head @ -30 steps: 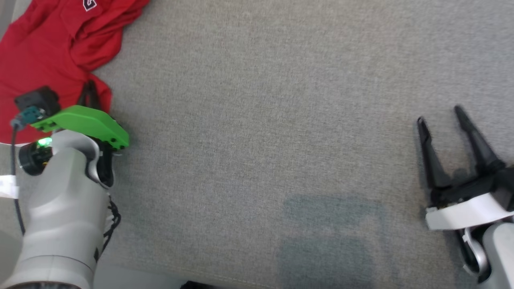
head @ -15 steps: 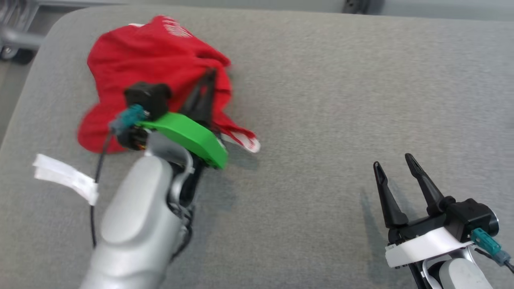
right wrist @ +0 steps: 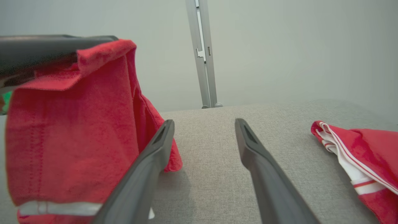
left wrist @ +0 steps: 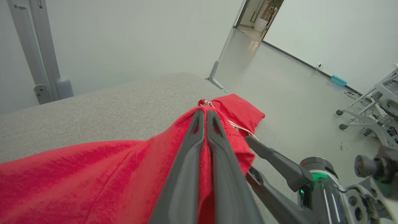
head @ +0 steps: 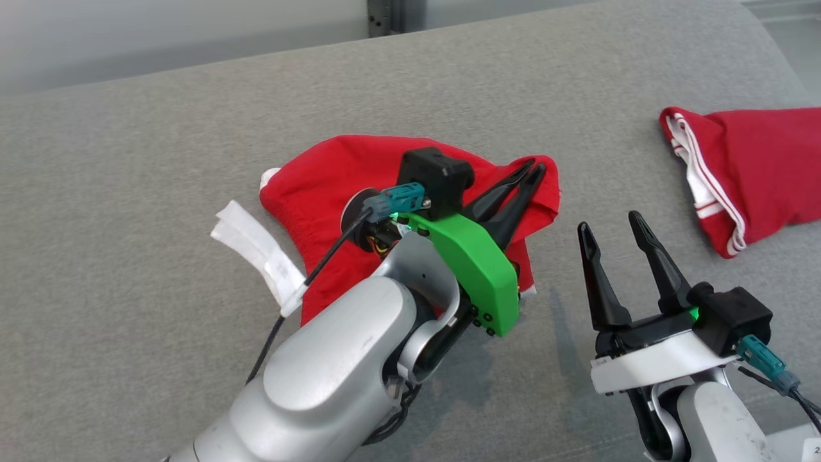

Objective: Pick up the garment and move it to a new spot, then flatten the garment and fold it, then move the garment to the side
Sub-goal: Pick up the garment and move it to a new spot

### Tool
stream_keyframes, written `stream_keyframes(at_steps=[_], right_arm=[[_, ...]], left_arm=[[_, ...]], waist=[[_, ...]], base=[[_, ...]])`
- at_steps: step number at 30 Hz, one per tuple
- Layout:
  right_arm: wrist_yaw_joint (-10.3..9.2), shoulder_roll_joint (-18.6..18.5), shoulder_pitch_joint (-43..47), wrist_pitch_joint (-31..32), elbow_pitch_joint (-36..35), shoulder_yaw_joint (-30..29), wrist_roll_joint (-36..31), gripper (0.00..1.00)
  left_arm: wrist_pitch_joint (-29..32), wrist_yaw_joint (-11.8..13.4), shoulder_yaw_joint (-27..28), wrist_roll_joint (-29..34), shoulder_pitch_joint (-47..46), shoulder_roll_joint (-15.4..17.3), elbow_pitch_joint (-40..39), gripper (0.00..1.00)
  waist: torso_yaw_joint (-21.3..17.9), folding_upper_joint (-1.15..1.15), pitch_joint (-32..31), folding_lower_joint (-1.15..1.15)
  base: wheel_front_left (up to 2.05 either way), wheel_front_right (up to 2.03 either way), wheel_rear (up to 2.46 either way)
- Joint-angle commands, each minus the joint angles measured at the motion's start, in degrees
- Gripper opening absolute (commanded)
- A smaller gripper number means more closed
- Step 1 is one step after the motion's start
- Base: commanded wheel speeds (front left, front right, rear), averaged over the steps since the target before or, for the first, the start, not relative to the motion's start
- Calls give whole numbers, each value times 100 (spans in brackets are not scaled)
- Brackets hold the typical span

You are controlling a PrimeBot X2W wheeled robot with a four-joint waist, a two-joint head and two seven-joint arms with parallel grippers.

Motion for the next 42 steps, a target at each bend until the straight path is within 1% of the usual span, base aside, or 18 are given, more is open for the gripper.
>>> stream_keyframes(at_steps=[1,5,6,7,8,9,13,18,21,23,24,29,32,33,35,38,40,42], right_arm=[[-6,57,-114,0,31,33,26,100],[-6,161,-193,-1,87,81,84,100],[-6,182,-188,-1,101,88,103,100],[-6,201,-187,-1,116,88,119,100],[-6,217,-191,-1,121,80,125,100],[-6,228,-189,-1,129,69,130,100],[-6,251,-141,-1,127,-16,140,100],[-6,253,44,0,142,-215,35,100],[-6,181,186,-1,154,-264,-33,100],[-6,137,314,0,141,-318,-75,100],[-6,111,396,-1,131,-342,-95,100],[-6,-10,783,-1,81,-432,-171,100],[-6,-70,1030,0,46,-518,-213,100],[-6,-93,1098,-1,27,-532,-219,100],[-6,-135,1225,-1,6,-559,-248,100],[-6,-216,1367,-1,-18,-608,-311,100],[-6,-263,1438,-1,-17,-628,-355,100],[-6,-305,1471,0,-11,-656,-400,100]], left_arm=[[-26,113,-123,-128,-254,42,181,0],[-104,339,-465,-561,-689,44,953,0],[-184,376,-507,-664,-779,43,1169,9],[-287,384,-565,-756,-867,40,1373,28],[-419,380,-597,-875,-917,36,1572,57],[-538,421,-625,-936,-935,42,1802,100],[-971,338,-924,-1142,-1048,35,2225,100],[-1600,284,-1298,-1209,-1131,36,2171,100],[-1996,330,-1222,-1350,-876,32,2049,100],[-2174,366,-1068,-1446,-608,68,1951,100],[-2238,407,-964,-1484,-452,157,1865,100],[-2363,797,-423,-1355,646,782,1181,100],[-2367,1078,179,-1048,1462,1149,586,100],[-2365,1138,389,-948,1782,1225,409,100],[-2365,1237,705,-529,2304,1406,142,100],[-2366,1280,1193,-30,3041,1427,-161,100],[-2367,1221,1483,346,3414,1444,-308,100],[-2366,1133,1856,657,3835,1368,-431,100]], waist=[[-1106,0,608,0],[-1467,0,803,0],[-1532,0,836,0],[-1588,0,872,0],[-1632,0,904,0],[-1663,0,926,0],[-1649,0,946,0],[-1301,0,668,0],[-1085,0,357,0],[-928,0,103,0],[-850,0,-16,0],[-514,0,-516,0],[-317,0,-735,0],[-259,0,-792,0],[-157,0,-890,0],[-17,0,-1014,0],[69,0,-1080,0],[154,0,-1137,0]], base=[[0,0,0],[0,0,0],[0,0,0],[0,0,0],[0,0,0],[0,0,0],[0,0,0],[0,0,0],[0,0,0],[0,0,0],[0,0,0],[0,0,0],[0,0,0],[0,0,0],[0,0,0],[0,0,0],[0,0,0],[0,0,0]])
